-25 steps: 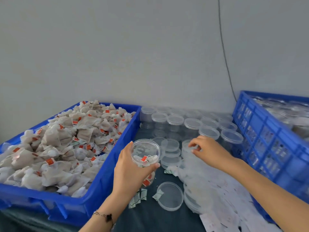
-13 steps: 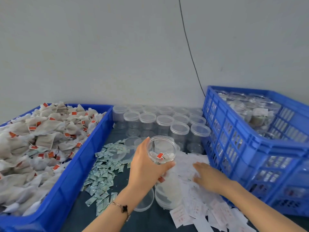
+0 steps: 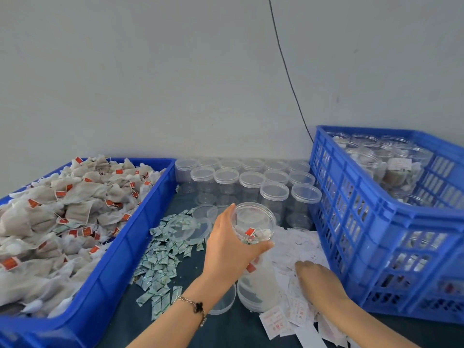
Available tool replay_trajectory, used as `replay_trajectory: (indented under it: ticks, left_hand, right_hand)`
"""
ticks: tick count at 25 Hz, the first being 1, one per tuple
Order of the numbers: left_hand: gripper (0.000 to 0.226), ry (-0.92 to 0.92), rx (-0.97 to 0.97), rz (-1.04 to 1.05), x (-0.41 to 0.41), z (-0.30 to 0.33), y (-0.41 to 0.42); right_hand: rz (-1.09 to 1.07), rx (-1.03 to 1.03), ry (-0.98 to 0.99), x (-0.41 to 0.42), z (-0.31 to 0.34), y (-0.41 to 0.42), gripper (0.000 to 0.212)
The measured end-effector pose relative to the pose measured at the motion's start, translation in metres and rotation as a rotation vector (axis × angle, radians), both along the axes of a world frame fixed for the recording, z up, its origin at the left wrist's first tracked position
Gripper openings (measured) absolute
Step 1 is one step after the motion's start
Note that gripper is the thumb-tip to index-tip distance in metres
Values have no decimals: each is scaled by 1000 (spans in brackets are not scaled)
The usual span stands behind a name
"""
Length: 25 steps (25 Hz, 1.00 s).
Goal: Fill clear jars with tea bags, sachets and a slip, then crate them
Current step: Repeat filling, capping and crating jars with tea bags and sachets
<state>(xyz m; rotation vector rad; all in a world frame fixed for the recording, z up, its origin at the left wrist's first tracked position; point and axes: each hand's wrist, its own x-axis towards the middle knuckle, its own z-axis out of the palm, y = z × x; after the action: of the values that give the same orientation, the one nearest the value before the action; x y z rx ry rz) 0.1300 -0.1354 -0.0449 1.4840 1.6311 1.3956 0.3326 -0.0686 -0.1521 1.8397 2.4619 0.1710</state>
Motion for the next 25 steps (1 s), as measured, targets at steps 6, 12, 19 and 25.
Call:
replay_trajectory:
  ticks: [6,12,19,25]
  left_hand:
    - [105,44,-14,-20,-3,-4,-4]
    - [108,54,-25,-43,-12,-13,-12]
    - [109,23,-56,-80,-15,-15,-12]
    - [113,118,-58,-55,-13,-18,-12]
  right_hand:
    - [-157,37,-71,-3,-4,-3,30]
    - [-113,17,-2,-11,8,-9,24]
    - [-224,255,936,-16,31,-3,23]
    - [-241,230,1271,-14,47,9,22]
